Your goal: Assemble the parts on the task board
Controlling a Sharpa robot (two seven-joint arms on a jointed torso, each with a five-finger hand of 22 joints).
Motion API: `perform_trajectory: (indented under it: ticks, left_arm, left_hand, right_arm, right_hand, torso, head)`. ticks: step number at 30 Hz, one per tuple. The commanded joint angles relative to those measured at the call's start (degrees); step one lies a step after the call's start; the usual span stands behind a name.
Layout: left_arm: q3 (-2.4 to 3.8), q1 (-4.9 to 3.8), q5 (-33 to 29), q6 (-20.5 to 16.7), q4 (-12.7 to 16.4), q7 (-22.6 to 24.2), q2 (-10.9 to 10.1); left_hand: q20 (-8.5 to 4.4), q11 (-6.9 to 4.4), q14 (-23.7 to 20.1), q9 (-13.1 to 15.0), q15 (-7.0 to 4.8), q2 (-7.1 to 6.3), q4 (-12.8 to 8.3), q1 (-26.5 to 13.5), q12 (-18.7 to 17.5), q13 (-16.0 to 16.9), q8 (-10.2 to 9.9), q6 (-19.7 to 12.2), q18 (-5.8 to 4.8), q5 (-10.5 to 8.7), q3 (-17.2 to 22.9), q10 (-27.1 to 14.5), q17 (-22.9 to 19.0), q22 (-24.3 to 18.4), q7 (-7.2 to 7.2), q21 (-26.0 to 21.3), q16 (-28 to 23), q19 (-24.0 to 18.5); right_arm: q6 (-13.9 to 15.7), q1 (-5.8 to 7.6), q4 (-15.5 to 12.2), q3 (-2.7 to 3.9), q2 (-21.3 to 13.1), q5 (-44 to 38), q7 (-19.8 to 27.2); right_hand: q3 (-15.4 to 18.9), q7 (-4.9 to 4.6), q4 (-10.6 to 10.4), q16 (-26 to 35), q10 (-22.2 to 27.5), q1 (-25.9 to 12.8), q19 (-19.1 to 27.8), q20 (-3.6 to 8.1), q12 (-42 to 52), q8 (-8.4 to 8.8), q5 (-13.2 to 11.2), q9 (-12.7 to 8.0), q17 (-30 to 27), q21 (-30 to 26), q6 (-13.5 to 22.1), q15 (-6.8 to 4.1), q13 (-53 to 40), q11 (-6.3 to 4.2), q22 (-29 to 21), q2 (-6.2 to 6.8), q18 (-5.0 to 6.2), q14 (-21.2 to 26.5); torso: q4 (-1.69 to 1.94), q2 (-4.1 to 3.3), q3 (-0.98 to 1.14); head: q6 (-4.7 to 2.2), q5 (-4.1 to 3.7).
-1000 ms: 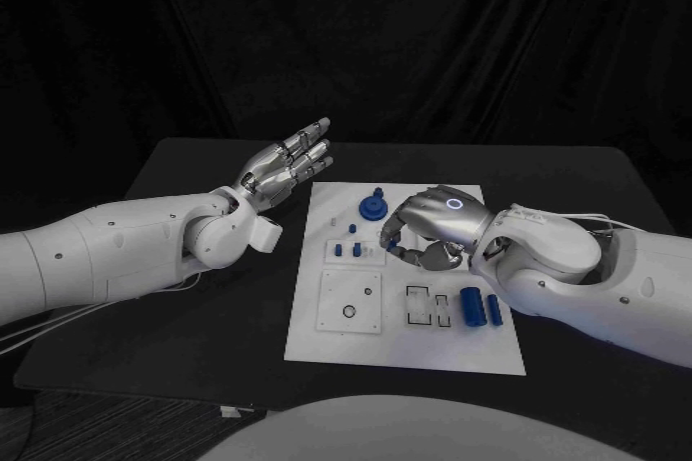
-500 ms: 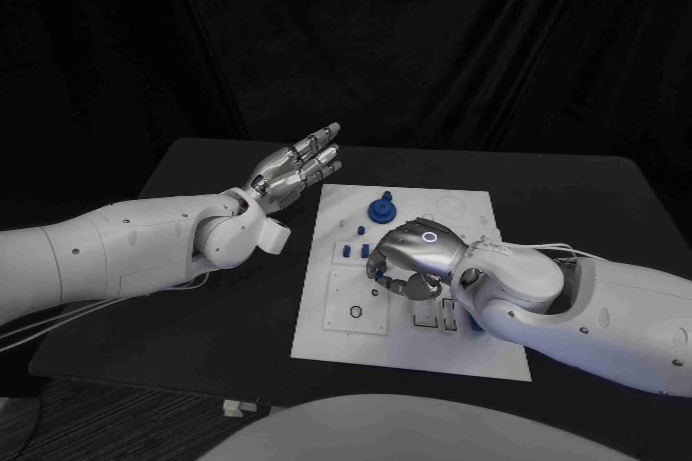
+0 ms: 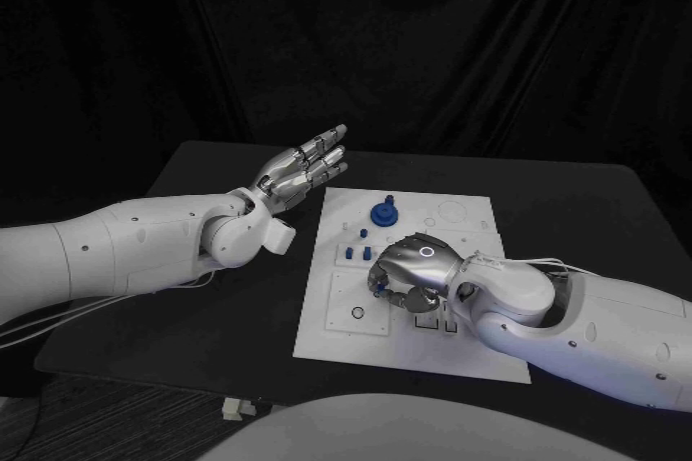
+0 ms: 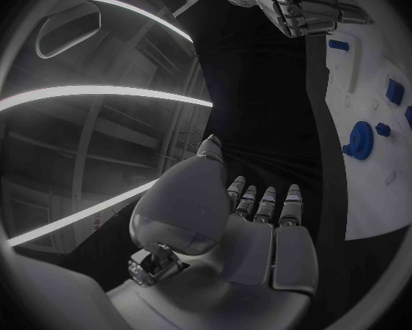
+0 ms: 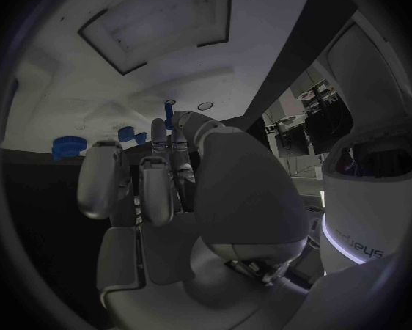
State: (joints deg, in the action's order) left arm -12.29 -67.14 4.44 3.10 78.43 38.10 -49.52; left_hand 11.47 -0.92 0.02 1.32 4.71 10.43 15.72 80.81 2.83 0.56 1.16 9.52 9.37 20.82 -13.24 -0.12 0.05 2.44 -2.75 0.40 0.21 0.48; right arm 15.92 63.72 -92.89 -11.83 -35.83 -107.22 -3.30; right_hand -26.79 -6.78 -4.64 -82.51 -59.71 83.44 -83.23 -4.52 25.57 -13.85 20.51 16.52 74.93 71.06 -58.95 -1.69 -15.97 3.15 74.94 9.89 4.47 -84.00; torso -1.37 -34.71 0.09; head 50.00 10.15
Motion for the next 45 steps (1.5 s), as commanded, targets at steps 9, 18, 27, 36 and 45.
perform_trajectory:
  ticks: [9, 18, 27, 36, 45]
  left_arm:
    - [0.06, 0.15, -0.3, 0.5, 0.1, 0.5, 0.1]
    - [0.06, 0.2, -0.3, 0.6, 0.1, 0.4, 0.1]
    - [0.06, 0.22, -0.3, 0.7, 0.1, 0.2, 0.1]
    - [0.06, 0.24, -0.3, 0.8, 0.1, 0.0, 0.1]
    - [0.06, 0.27, -0.3, 0.9, -0.1, -0.3, 0.3]
  left_hand:
    - [0.44, 0.28, 0.0, 0.1, 0.53, 0.09, -0.1, 0.7, 0.2, 0.1, 0.3, 0.1, 0.72, 0.32, 0.1, 0.2, -0.1, 0.1, 0.43, 0.1, -0.2, 0.0]
    - [0.47, 0.27, 0.0, 0.1, 0.56, 0.12, -0.1, 0.8, 0.2, 0.1, 0.3, 0.1, 0.73, 0.36, 0.1, 0.2, -0.1, 0.1, 0.48, 0.1, -0.2, 0.0]
    - [0.47, 0.27, 0.0, 0.1, 0.56, 0.12, -0.1, 0.8, 0.2, 0.1, 0.3, 0.1, 0.73, 0.36, 0.1, 0.2, -0.1, 0.1, 0.48, 0.1, -0.2, 0.0]
    - [0.54, 0.27, 0.0, 0.1, 0.61, 0.15, -0.2, 0.9, 0.2, 0.1, 0.3, 0.2, 0.75, 0.44, 0.2, 0.2, -0.1, 0.1, 0.57, 0.1, -0.2, 0.0]
    - [0.63, 0.29, 0.0, 0.1, 0.69, 0.18, -0.3, 1.1, 0.2, 0.1, 0.3, 0.2, 0.77, 0.58, 0.2, 0.2, -0.1, 0.1, 0.67, 0.1, -0.2, 0.0]
  right_arm:
    - [-0.2, -0.33, 0.0, 0.04, 0.0, -0.9, -0.7]
    - [0.0, -0.53, 0.4, 0.04, 0.3, -0.9, -0.6]
    - [0.4, -1.0, 1.2, 0.04, 0.9, -0.9, -0.6]
    - [0.3, -1.28, 1.5, 0.04, 1.2, -0.6, -0.6]
    - [-0.5, -1.46, 1.6, 0.04, 1.4, -0.3, -0.9]
  right_hand:
    - [0.1, -0.17, 0.4, 0.3, -0.4, 0.3, 0.5, -0.04, 0.2, 0.28, 0.2, 0.1, 2.7, -0.4, 0.4, 0.31, -0.1, -0.1, 9.5, 0.33, -0.25, -3.1]
    - [0.1, -0.19, 0.4, 0.4, -0.4, 0.3, 0.5, -0.05, 0.2, 0.33, 0.1, 0.1, 2.6, -0.5, 0.5, 0.33, -0.1, -0.08, 9.4, 0.34, -0.23, -3.1]
    - [0.1, -0.2, 0.4, 0.4, -0.4, 0.2, 0.5, -0.06, 0.1, 0.38, 0.1, 0.1, 2.5, -0.5, 0.5, 0.34, -0.1, -0.07, 9.4, 0.35, -0.23, -3.1]
    - [0.1, -0.22, 0.4, 0.5, -0.4, 0.1, 0.5, -0.08, 0.1, 0.45, 0.0, 0.1, 2.5, -0.5, 0.6, 0.36, -0.1, -0.06, 9.4, 0.35, -0.22, -3.1]
    - [0.0, -0.25, 0.5, 0.7, -0.4, 0.1, 0.7, -0.12, 0.1, 0.66, -0.3, 0.1, 2.1, -1.0, 0.8, 0.39, -0.1, -0.04, 9.3, 0.32, -0.13, -2.9]
  torso:
    - [0.0, 0.04, -0.02]
    - [0.01, 0.21, -0.05]
    - [0.01, 0.22, -0.08]
    - [0.04, 0.26, -0.11]
    - [0.03, 0.32, -0.14]
  head:
    - [0.0, 0.23]
    - [0.0, 0.16]
    - [0.0, 0.3]
    - [0.0, 0.32]
    - [0.0, 0.3]
